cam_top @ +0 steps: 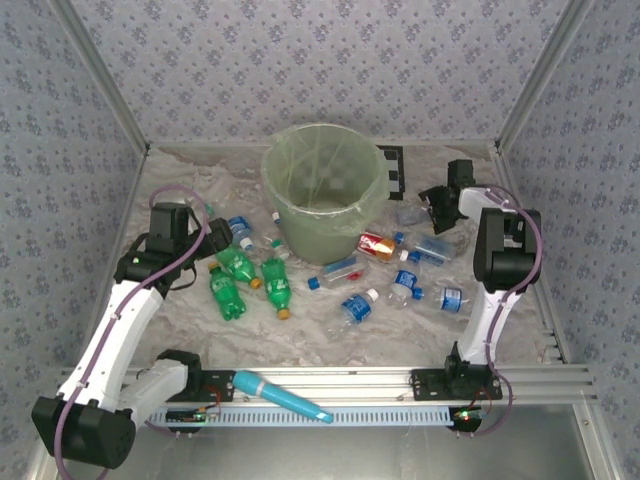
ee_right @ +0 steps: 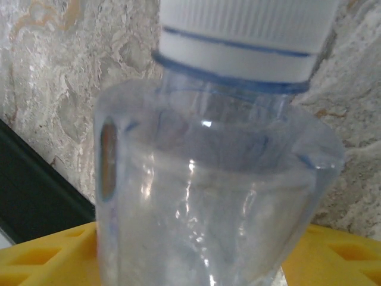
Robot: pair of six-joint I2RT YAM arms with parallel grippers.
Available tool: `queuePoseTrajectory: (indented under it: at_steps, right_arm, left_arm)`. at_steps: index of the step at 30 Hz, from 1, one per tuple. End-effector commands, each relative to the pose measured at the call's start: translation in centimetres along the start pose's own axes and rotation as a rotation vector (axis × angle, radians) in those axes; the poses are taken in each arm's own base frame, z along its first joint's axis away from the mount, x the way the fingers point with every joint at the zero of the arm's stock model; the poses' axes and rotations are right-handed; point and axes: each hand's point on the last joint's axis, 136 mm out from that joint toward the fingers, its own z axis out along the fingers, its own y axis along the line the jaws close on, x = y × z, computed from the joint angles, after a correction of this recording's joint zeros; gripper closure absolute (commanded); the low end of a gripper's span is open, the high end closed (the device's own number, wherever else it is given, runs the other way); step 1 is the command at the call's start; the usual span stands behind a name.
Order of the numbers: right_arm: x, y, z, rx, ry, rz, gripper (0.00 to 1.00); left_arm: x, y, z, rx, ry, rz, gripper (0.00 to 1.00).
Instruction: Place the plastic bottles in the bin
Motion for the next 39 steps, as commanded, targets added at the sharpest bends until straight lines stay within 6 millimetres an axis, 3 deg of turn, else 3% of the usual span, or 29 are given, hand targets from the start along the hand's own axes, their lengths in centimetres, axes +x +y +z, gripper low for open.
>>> queuePoseTrajectory:
  at_steps: [1,4,7,12,17,22,29,34,39]
  right_arm:
    - [-0.2,0.5,1.3,-0.026,0.024,0.055,0.25]
    - [-0.5,0.7,1.1,-0.036,0.014,0.049,0.32]
    - [-0.8,1.3,0.3,-0.067,-0.004,0.04,0.44]
    - [-1.6,2.3,-1.4,-0.142,-0.02,0.042,0.53]
    - [-2.1,3.4,-4.8,-0.202,-0.062,0.003,0.52]
    - [-2.3,5.0,-9.8,-0.271,-0.126,-0.058,0.51]
    - [-1.9,9.6,-20.3,-0.413,-0.297,-0.223,0.5]
    - [0.2,13.5,-27.8,-0.517,-0.433,-0.383,0.49]
    - [4.9,18.3,-33.0,-0.624,-0.52,-0.603,0.47]
  left_arm:
    - [-1.1,-0.8,-1.6,0.017,-0.023,-0.011,0.0]
    - [-1.4,-1.1,-1.9,0.023,-0.028,-0.003,0.0]
    - [-1.9,-1.4,-1.9,0.022,-0.03,0.004,0.0]
    - [-3.0,-2.6,-1.8,0.038,-0.024,0.007,0.0]
    - [-4.0,-4.1,-1.2,0.056,-0.011,0.031,0.0]
    - [-4.5,-5.2,-0.3,0.074,0.005,0.042,0.0]
    - [-3.6,-5.1,0.6,0.075,0.022,0.06,0.0]
    - [-3.6,-5.1,1.0,0.082,0.008,0.066,0.0]
    - [-2.8,-4.7,1.0,0.086,0.01,0.054,0.0]
